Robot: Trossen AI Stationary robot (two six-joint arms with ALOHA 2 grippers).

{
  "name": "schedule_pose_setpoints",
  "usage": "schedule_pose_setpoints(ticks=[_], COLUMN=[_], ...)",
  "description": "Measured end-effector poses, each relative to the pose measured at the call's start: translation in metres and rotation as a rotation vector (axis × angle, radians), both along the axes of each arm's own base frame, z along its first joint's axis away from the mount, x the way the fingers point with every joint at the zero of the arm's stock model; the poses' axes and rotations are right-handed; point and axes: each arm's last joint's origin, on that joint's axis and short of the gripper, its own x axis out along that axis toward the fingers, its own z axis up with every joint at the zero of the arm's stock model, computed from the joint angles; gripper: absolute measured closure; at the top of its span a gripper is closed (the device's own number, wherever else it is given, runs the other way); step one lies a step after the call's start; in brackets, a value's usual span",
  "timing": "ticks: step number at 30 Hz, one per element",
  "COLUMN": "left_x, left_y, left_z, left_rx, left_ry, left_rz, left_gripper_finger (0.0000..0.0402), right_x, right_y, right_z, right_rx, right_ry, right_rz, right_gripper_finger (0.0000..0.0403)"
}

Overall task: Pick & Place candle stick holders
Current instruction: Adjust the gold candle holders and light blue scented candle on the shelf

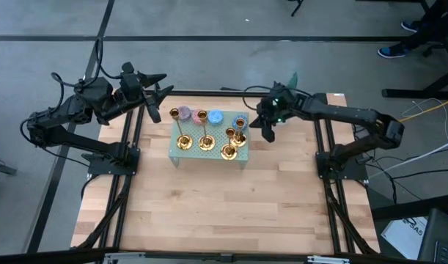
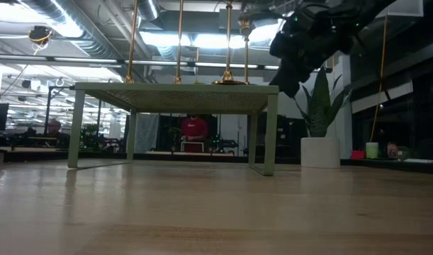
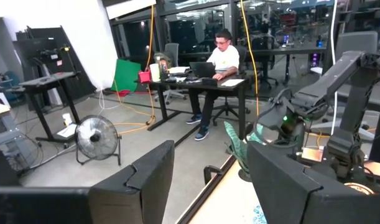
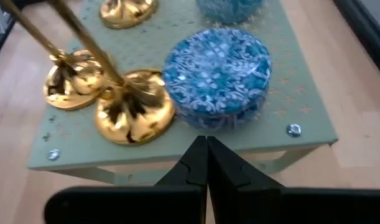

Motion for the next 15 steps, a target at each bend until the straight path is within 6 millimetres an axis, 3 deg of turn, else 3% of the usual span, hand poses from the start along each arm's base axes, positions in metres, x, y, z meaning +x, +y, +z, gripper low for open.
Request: schedule_pose_setpoints(ticks=[6,15], left_x=[0.000,0.001], left_y=[0.000,-0.001], left_z=[0.000,0.000], left_rx=[-0.003,-0.003], left_ry=[-0.001,-0.001], left_rz=[-0.012,-0.031], left_gripper_finger=[0.0201,0.0201], right_x=[0.007,0.015], right_y=[-0.003,-0.007], right_z=[-0.010,-0.006], right_rx=[0.008,-0.018], right_ry=[0.008,-0.072], right_rz=[0.004,-0.003], right_gripper_finger=[0.0400,0.0400])
